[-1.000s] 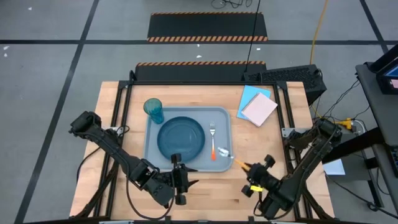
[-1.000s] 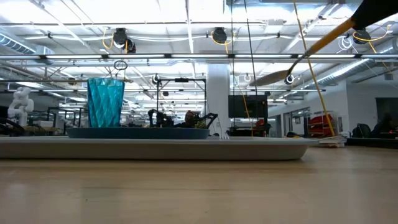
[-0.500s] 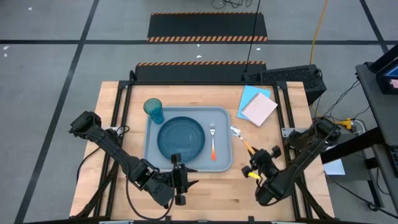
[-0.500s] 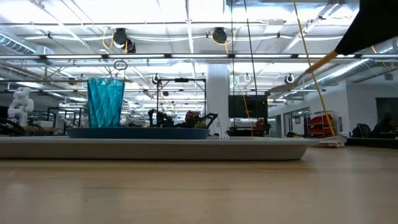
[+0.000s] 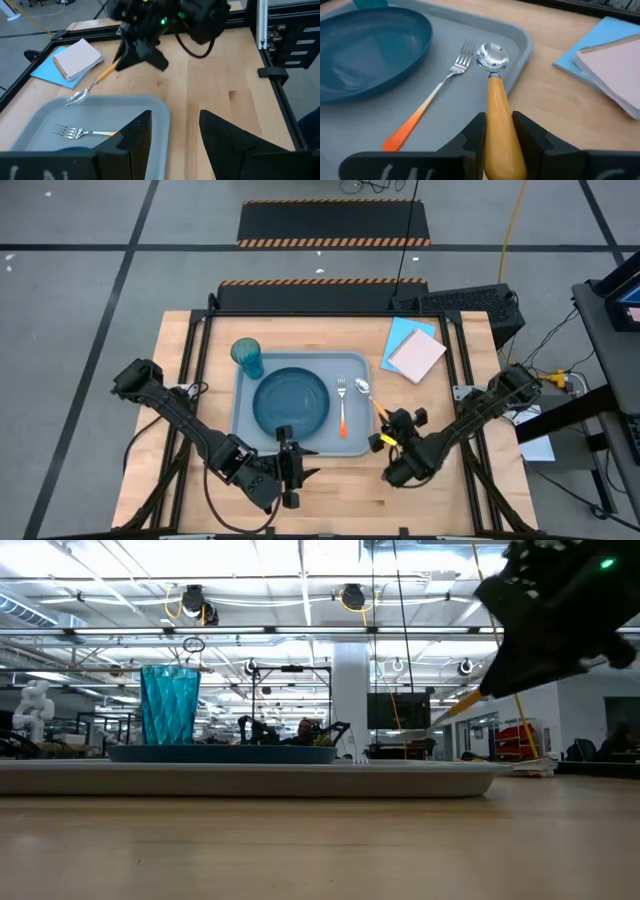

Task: Pick and place plate/cup/fork/spoon on tray
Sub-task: Put the yellow spoon to the right of the orange fork on the gray serving tray

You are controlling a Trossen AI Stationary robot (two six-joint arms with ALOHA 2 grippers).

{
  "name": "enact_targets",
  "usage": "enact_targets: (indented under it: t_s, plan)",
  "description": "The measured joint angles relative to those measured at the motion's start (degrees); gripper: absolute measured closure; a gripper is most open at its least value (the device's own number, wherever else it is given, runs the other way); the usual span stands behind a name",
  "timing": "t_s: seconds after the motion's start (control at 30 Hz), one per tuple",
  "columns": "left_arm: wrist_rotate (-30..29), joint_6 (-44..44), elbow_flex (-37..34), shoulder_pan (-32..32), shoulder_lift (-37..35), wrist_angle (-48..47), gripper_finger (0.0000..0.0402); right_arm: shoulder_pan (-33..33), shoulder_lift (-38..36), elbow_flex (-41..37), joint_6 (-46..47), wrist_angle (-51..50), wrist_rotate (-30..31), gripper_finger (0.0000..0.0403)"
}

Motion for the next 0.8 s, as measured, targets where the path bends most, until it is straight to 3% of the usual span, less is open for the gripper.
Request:
enact_targets:
  t_s: [0.23,0.37,0.8]
  plan:
    - [0.0,-0.4,0.0,1.0,0.0,0.5,0.0231,-6.6,0.0,-5.1,-13.2,18.4,-0.2,0.0339]
    - [0.9,-0.4,0.0,1.1,0.0,1.6,0.0231,-8.5,0.0,-7.1,-16.2,25.8,-0.2,0.0339]
    - [1.5,1.0,0.0,1.1,0.0,2.7,0.0231,-8.4,0.0,-7.6,-15.0,30.1,-2.1,0.0342]
